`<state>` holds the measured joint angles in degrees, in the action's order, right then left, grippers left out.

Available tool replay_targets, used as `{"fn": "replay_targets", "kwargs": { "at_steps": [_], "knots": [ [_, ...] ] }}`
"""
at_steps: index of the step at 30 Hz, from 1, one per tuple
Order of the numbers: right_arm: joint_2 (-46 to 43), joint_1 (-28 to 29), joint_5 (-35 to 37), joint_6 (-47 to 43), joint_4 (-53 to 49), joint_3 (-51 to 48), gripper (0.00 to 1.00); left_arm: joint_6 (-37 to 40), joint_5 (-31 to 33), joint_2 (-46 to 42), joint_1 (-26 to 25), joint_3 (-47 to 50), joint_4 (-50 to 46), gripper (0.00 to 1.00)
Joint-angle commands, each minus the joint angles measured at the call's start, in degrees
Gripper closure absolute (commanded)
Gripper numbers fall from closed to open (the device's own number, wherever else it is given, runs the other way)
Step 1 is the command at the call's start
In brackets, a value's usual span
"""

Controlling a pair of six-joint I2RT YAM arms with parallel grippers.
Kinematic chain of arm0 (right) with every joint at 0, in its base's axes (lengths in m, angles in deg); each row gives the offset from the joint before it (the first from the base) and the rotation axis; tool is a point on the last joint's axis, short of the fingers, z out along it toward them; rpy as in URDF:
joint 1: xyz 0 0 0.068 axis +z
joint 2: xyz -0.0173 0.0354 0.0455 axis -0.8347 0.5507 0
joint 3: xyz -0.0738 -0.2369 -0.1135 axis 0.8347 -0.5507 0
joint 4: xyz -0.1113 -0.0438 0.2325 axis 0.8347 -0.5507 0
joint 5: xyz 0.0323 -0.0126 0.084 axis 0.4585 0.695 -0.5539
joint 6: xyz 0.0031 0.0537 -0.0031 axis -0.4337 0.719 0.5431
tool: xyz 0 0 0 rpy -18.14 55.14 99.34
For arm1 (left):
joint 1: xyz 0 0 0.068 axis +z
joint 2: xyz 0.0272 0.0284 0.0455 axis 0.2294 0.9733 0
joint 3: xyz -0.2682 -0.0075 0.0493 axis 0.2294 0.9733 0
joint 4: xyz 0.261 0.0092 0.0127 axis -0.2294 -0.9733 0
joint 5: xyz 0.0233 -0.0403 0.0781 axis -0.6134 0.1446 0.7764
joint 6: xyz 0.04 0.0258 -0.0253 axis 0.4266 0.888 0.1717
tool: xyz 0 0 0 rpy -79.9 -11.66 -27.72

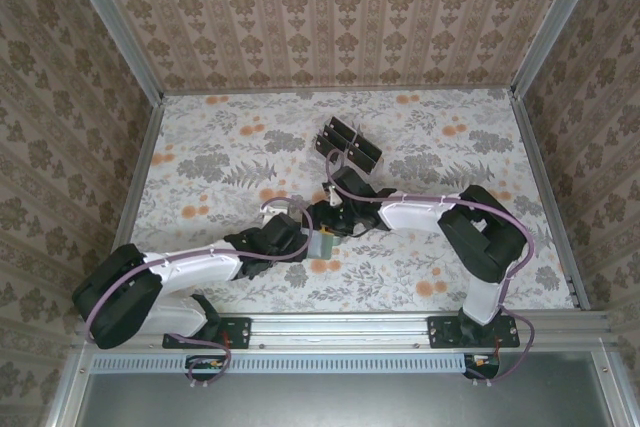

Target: Put the credit cards into the card holder

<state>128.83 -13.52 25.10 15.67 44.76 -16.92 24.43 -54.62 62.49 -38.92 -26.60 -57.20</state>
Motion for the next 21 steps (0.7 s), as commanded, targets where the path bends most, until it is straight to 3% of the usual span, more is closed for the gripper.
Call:
{"fn": "replay_targets", "kwargs": {
  "at_steps": [1,21],
  "knots": [
    [0.48,0.52,0.68,1.84,1.90,-1.46,0.43,-0.97,1.04,-1.01,0.10,0.73,-1.27,0.00],
    [-1.69,2.19,1.40,4.25,4.33,-5.53,0.43,-0.65,0.82,-1.24,0.31,0.82,-0.93,0.00]
  ]
}}
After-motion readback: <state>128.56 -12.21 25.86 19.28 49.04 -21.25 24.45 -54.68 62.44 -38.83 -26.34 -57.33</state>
